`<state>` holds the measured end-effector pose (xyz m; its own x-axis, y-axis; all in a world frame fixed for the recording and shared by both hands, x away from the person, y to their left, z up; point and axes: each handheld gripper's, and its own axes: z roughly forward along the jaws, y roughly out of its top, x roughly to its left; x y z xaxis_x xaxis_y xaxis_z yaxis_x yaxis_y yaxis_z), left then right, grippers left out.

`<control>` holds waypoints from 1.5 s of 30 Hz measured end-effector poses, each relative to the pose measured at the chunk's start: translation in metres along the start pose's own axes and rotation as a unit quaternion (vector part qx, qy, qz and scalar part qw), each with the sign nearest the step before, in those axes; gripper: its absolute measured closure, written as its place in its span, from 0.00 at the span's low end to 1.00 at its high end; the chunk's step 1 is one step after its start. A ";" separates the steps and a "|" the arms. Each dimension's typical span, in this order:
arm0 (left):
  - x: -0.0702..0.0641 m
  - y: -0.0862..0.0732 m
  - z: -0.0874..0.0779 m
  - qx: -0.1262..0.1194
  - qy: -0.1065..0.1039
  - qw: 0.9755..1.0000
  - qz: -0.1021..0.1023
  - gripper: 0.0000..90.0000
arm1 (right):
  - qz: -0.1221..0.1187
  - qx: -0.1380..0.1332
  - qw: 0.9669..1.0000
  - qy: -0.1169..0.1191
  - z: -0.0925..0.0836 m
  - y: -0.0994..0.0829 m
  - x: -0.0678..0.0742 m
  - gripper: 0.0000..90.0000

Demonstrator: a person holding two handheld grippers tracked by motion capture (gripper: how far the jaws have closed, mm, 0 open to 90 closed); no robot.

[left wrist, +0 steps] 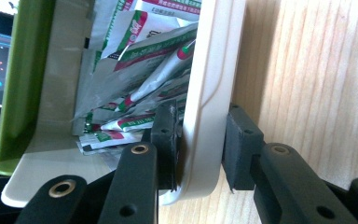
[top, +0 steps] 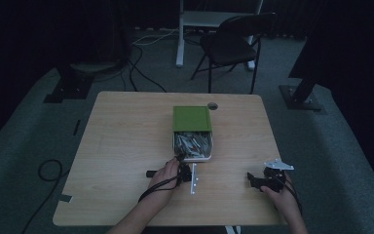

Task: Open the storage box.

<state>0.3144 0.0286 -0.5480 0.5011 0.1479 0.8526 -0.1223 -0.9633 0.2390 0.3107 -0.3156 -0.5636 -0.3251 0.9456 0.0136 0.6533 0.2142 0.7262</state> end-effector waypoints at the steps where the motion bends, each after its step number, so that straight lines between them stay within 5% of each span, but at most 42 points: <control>1: 0.000 0.000 -0.001 0.001 0.000 1.000 0.003 0.78 | 0.000 0.000 1.000 0.000 0.000 0.000 0.000 0.13; 45: -0.023 0.000 -0.037 -0.015 -0.008 1.000 -0.013 0.77 | 0.002 -0.001 1.000 -0.002 0.000 0.000 0.000 0.14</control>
<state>0.2710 0.0341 -0.5505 0.5186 0.1689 0.8382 -0.1349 -0.9518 0.2753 0.3105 -0.3158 -0.5635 -0.3206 0.9471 0.0141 0.6533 0.2103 0.7273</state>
